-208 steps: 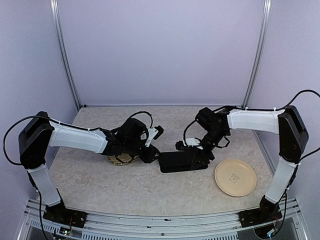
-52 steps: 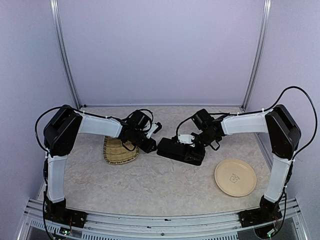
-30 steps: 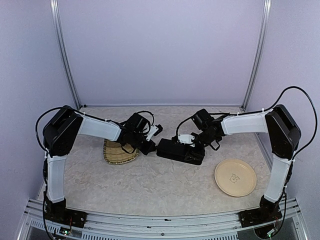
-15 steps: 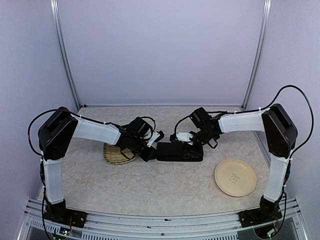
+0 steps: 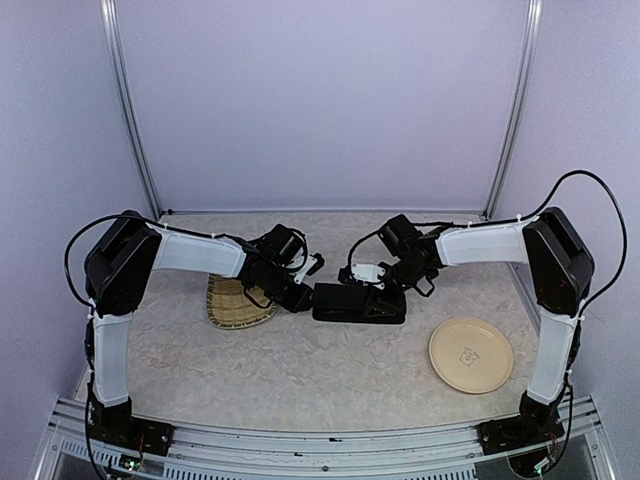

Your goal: Sort the hair-cutting tools

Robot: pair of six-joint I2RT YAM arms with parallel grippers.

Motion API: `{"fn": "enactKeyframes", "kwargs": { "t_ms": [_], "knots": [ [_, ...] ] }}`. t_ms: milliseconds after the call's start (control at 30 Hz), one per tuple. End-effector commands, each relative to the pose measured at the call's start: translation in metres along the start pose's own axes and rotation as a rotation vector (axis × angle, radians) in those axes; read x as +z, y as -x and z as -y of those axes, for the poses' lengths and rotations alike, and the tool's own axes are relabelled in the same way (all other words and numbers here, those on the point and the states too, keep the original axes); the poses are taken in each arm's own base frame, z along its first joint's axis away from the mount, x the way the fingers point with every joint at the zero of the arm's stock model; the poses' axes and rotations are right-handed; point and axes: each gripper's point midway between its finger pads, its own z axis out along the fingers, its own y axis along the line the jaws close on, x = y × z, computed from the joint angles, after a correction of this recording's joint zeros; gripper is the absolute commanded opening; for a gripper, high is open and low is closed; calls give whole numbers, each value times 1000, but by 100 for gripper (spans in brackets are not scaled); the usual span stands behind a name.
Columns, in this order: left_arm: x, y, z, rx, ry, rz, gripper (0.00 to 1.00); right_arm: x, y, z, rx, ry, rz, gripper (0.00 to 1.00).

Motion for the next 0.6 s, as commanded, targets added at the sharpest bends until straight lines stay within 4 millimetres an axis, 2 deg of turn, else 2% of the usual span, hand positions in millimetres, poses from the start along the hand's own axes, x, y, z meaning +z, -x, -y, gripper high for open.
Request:
{"fn": "enactKeyframes", "kwargs": {
  "t_ms": [0,267,433,567],
  "knots": [
    [-2,24,-47,-41,136,32,0,15,-45,-87,84,296,-189,59],
    [2,24,-52,2,142,33,0,-28,2,-52,-42,158,-92,67],
    [7,29,-53,11,129,38,0,-18,22,-28,-206,37,-43,74],
    [12,34,-53,14,114,42,0,-13,68,-6,-241,-61,53,73]
  ]
}}
